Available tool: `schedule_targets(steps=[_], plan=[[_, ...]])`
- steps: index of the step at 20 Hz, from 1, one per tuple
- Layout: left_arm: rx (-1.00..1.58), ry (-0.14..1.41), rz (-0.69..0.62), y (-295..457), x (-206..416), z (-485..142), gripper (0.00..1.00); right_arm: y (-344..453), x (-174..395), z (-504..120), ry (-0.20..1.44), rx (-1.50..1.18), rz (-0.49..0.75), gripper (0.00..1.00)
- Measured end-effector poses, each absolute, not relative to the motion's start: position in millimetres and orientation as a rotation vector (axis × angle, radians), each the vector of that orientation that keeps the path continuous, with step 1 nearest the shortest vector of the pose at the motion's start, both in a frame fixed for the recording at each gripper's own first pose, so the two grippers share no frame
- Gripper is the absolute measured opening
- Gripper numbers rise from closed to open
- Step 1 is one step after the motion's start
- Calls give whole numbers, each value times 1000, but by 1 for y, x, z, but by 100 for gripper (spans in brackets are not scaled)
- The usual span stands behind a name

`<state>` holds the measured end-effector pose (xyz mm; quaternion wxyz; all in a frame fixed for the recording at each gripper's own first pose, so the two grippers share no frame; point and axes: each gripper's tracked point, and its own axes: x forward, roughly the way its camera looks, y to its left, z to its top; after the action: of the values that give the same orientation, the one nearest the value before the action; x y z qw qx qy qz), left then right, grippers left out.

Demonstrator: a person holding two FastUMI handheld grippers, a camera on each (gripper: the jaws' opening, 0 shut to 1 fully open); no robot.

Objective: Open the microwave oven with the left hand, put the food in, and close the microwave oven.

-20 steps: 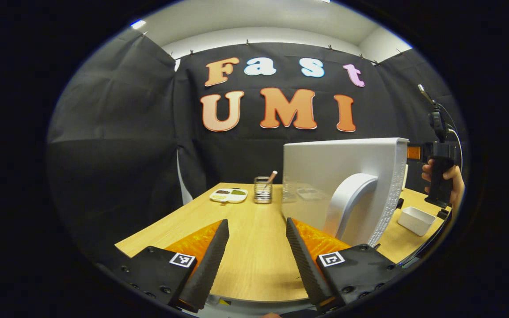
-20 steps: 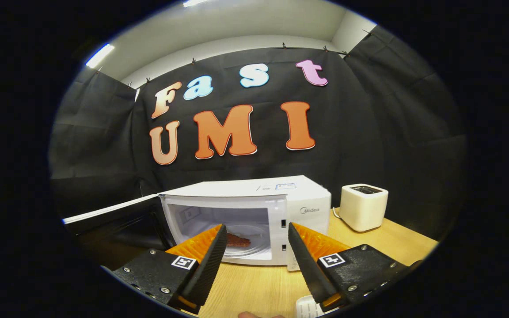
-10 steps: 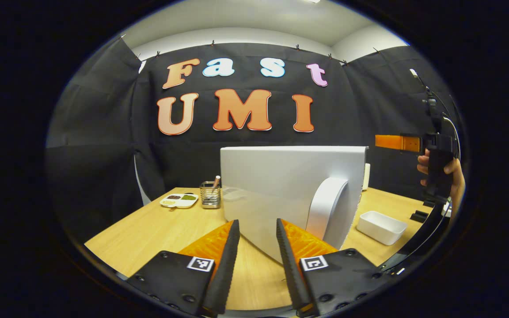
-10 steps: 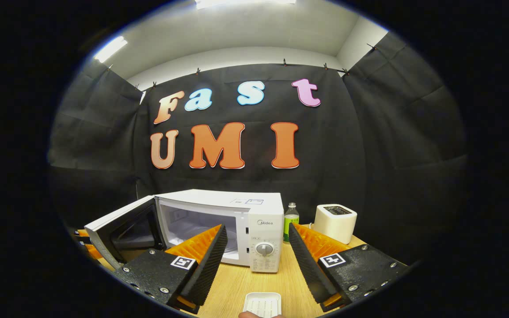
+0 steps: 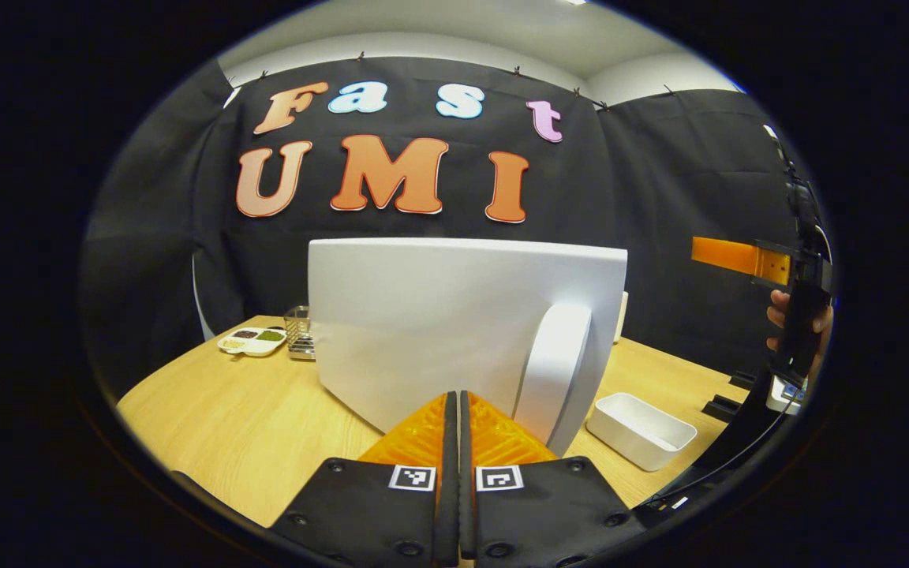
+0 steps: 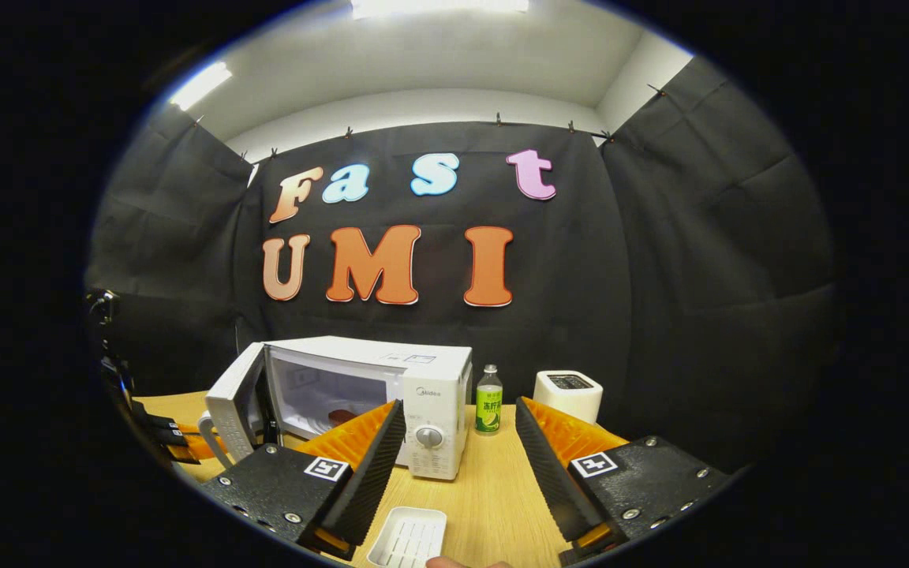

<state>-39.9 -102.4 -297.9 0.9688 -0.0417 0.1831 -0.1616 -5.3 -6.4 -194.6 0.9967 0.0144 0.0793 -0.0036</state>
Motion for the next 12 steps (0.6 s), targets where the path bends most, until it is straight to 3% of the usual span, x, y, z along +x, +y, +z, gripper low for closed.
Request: schedule_targets(steps=[9, 10, 12], plan=[[-59, 400, -378, -166, 7, -317, 5, -27, -26, -203, 184, 39, 2, 87], [-61, 406, -382, -173, 13, -320, 5, -24, -27, -205, 189, 45, 11, 92], [-52, 410, -387, -184, 27, -323, 5, -22, -27, -208, 197, 55, 20, 88]])
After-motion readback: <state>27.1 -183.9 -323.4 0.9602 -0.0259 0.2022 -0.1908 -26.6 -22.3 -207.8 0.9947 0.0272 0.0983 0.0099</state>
